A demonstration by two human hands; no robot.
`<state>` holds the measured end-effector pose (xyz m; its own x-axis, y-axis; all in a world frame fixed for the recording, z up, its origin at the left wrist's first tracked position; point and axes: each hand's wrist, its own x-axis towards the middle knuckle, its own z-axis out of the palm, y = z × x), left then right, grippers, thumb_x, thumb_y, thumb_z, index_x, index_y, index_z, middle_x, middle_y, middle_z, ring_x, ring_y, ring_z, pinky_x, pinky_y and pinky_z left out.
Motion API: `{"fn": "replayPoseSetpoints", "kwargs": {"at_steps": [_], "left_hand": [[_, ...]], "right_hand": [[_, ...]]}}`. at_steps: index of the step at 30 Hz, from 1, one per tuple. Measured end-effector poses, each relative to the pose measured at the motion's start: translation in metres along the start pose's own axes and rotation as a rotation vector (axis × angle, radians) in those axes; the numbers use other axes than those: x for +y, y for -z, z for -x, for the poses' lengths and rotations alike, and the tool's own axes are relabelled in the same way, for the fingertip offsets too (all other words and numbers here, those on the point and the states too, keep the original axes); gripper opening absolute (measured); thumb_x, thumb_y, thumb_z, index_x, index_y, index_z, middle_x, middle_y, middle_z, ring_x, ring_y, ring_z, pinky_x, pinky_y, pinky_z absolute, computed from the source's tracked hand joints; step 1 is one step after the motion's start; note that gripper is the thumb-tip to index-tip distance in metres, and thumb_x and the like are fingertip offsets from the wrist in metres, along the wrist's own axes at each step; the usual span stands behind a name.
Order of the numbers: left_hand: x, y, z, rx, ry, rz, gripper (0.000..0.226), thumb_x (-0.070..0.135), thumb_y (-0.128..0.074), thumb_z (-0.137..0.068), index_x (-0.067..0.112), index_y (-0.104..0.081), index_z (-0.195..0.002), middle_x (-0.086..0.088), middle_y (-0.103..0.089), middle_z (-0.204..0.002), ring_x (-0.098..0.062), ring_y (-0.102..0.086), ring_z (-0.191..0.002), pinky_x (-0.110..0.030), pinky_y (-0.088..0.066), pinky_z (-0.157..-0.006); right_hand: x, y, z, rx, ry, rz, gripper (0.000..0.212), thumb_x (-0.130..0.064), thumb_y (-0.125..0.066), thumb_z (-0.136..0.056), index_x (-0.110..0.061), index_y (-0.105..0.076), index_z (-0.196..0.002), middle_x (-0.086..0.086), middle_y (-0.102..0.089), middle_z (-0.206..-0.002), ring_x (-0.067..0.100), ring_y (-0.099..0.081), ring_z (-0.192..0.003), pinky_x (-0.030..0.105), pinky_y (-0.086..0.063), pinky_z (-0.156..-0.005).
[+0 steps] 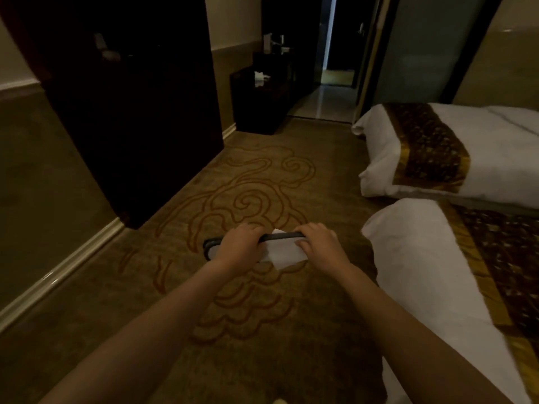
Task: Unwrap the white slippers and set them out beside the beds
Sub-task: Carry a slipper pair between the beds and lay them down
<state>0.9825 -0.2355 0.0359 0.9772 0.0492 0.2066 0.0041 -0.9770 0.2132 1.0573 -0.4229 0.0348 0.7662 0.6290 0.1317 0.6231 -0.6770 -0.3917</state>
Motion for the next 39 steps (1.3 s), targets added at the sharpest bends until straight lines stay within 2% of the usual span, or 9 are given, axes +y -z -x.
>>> {"fn": "replayPoseSetpoints", "kwargs": {"at_steps": [4,11,13,16,19,22,26,32,39], "left_hand": [[-0.026,-0.01,-0.089,-0.016,-0.029,0.011,0.019,0.027,-0.049,-0.089,0.021,-0.06,-0.103,-0.001,-0.065,-0.096,-0.021,-0.056,-0.09,-0.027,-0.034,-0.064],[-0.068,-0.03,-0.228,-0.052,-0.046,0.029,0.024,0.032,-0.05,-0.089,0.016,-0.061,-0.103,-0.004,-0.065,-0.099,-0.02,-0.056,-0.089,-0.028,-0.038,-0.066],[-0.076,-0.042,-0.273,-0.07,-0.071,0.056,0.023,0.032,-0.05,-0.089,0.018,-0.061,-0.104,-0.004,-0.065,-0.1,-0.019,-0.055,-0.087,-0.028,-0.038,-0.065],[-0.088,-0.064,-0.348,-0.103,-0.139,0.067,0.027,0.031,-0.051,-0.089,0.02,-0.06,-0.111,-0.003,-0.065,-0.105,-0.023,-0.057,-0.097,-0.03,-0.039,-0.071],[-0.097,-0.08,-0.433,-0.129,-0.228,0.09,0.028,0.031,-0.052,-0.088,0.02,-0.06,-0.113,-0.003,-0.065,-0.108,-0.022,-0.056,-0.101,-0.032,-0.043,-0.075],[-0.1,-0.089,-0.516,-0.138,-0.324,0.1,0.025,0.03,-0.052,-0.088,0.017,-0.062,-0.107,-0.005,-0.066,-0.105,-0.024,-0.058,-0.097,-0.031,-0.039,-0.069],[-0.087,-0.107,-0.611,-0.214,-0.452,0.12,0.026,0.027,-0.052,-0.088,0.017,-0.061,-0.109,-0.006,-0.065,-0.107,-0.025,-0.057,-0.099,-0.033,-0.043,-0.074],[-0.039,-0.169,-0.731,-0.304,-0.608,0.13,0.03,0.028,-0.05,-0.087,0.023,-0.06,-0.116,-0.004,-0.065,-0.112,-0.024,-0.056,-0.104,-0.035,-0.046,-0.082],[0.022,-0.233,-0.889,-0.347,-0.641,0.155,0.026,0.026,-0.051,-0.087,0.025,-0.062,-0.11,-0.003,-0.066,-0.109,-0.023,-0.058,-0.1,-0.033,-0.046,-0.078]], "right_hand": [[0.034,0.009,-0.084,-0.012,-0.014,-0.003,0.028,-0.024,-0.043,-0.095,-0.019,-0.054,-0.12,0.002,-0.056,-0.12,0.02,-0.046,-0.114,0.038,-0.035,-0.095],[0.096,0.006,-0.212,0.02,-0.04,-0.02,0.027,-0.023,-0.046,-0.093,-0.021,-0.055,-0.118,0.001,-0.057,-0.118,0.019,-0.047,-0.111,0.032,-0.031,-0.087],[0.121,0.0,-0.248,0.037,-0.081,-0.004,0.028,-0.023,-0.047,-0.092,-0.022,-0.055,-0.119,0.0,-0.057,-0.119,0.019,-0.047,-0.112,0.033,-0.031,-0.089],[0.159,-0.002,-0.304,0.063,-0.16,0.019,0.027,-0.022,-0.047,-0.091,-0.023,-0.056,-0.117,0.001,-0.057,-0.117,0.02,-0.047,-0.112,0.035,-0.033,-0.09],[0.202,0.004,-0.361,0.112,-0.255,0.04,0.026,-0.023,-0.047,-0.09,-0.025,-0.057,-0.114,0.0,-0.058,-0.115,0.021,-0.047,-0.11,0.034,-0.031,-0.084],[0.239,0.014,-0.409,0.176,-0.35,0.02,0.026,-0.024,-0.046,-0.091,-0.024,-0.056,-0.115,0.0,-0.057,-0.115,0.021,-0.048,-0.109,0.032,-0.029,-0.083],[0.283,0.024,-0.451,0.275,-0.489,0.01,0.025,-0.023,-0.048,-0.09,-0.025,-0.057,-0.114,-0.001,-0.059,-0.114,0.02,-0.049,-0.108,0.036,-0.035,-0.088],[0.388,0.045,-0.494,0.278,-0.634,0.01,0.024,-0.025,-0.048,-0.092,-0.021,-0.057,-0.115,0.001,-0.059,-0.115,0.022,-0.049,-0.109,0.037,-0.037,-0.091],[0.531,0.077,-0.572,0.29,-0.703,0.004,0.025,-0.026,-0.047,-0.093,-0.023,-0.055,-0.116,0.0,-0.058,-0.114,0.021,-0.048,-0.111,0.036,-0.035,-0.088]]}}
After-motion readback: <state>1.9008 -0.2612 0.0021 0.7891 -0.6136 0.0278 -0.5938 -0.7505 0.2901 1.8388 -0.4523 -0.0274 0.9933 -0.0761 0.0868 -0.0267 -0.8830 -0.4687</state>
